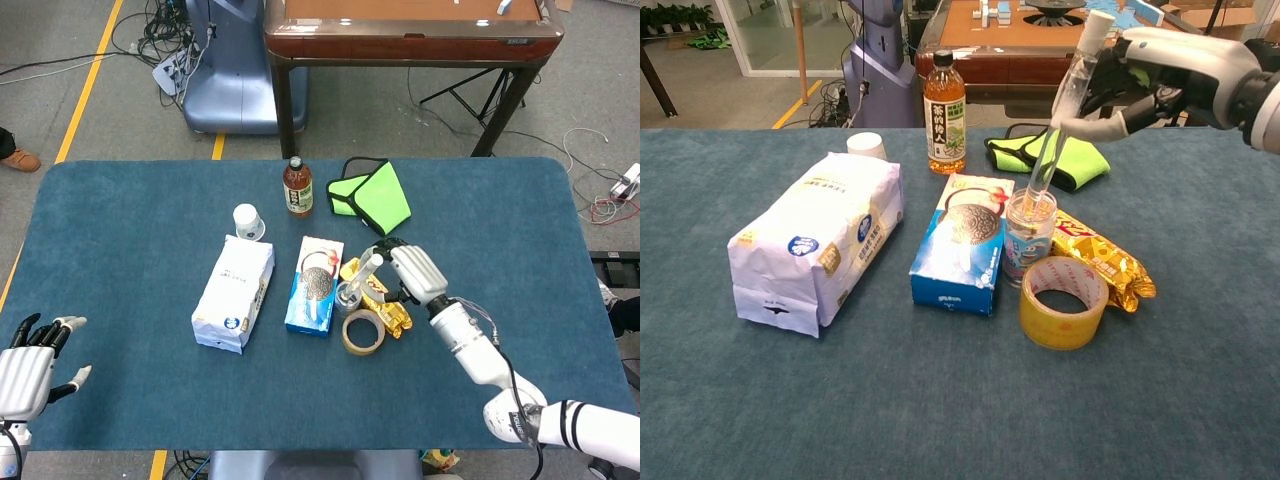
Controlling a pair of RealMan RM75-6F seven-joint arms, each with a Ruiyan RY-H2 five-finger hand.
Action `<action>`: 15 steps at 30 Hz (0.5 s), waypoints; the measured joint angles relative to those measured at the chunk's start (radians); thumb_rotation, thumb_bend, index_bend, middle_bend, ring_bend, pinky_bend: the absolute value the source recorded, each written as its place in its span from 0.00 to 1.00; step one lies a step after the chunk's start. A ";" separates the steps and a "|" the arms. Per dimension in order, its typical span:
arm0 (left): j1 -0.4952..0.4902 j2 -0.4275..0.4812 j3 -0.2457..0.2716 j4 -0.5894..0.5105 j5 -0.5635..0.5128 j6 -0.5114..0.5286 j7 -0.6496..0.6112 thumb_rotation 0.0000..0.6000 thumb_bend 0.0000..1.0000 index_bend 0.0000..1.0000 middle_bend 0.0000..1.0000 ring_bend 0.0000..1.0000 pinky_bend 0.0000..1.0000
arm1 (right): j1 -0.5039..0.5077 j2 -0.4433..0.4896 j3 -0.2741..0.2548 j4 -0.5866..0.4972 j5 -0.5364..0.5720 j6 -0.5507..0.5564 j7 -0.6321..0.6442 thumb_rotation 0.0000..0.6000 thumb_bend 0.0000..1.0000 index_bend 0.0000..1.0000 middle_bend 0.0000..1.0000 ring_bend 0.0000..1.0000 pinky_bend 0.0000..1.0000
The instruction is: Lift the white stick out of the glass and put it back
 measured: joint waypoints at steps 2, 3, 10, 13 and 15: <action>0.001 -0.001 0.000 0.004 -0.002 -0.001 -0.003 1.00 0.24 0.25 0.25 0.30 0.08 | 0.004 -0.010 -0.006 0.013 0.001 -0.006 -0.010 1.00 0.49 0.68 0.48 0.27 0.19; 0.001 -0.002 0.001 0.006 -0.003 -0.002 -0.004 1.00 0.24 0.25 0.25 0.30 0.08 | 0.007 -0.015 -0.010 0.020 0.003 -0.012 -0.016 1.00 0.49 0.68 0.47 0.28 0.19; 0.001 -0.006 0.002 0.013 -0.004 -0.006 -0.008 1.00 0.24 0.25 0.25 0.30 0.08 | 0.013 -0.038 -0.028 0.047 0.011 -0.027 -0.043 1.00 0.49 0.66 0.42 0.27 0.19; 0.001 -0.006 0.002 0.013 -0.004 -0.007 -0.008 1.00 0.24 0.25 0.25 0.30 0.08 | 0.013 -0.042 -0.034 0.052 0.008 -0.028 -0.051 1.00 0.48 0.63 0.41 0.26 0.19; 0.001 -0.007 0.002 0.012 -0.005 -0.007 -0.006 1.00 0.24 0.25 0.25 0.30 0.08 | 0.012 -0.041 -0.037 0.051 0.007 -0.027 -0.055 1.00 0.47 0.59 0.38 0.24 0.19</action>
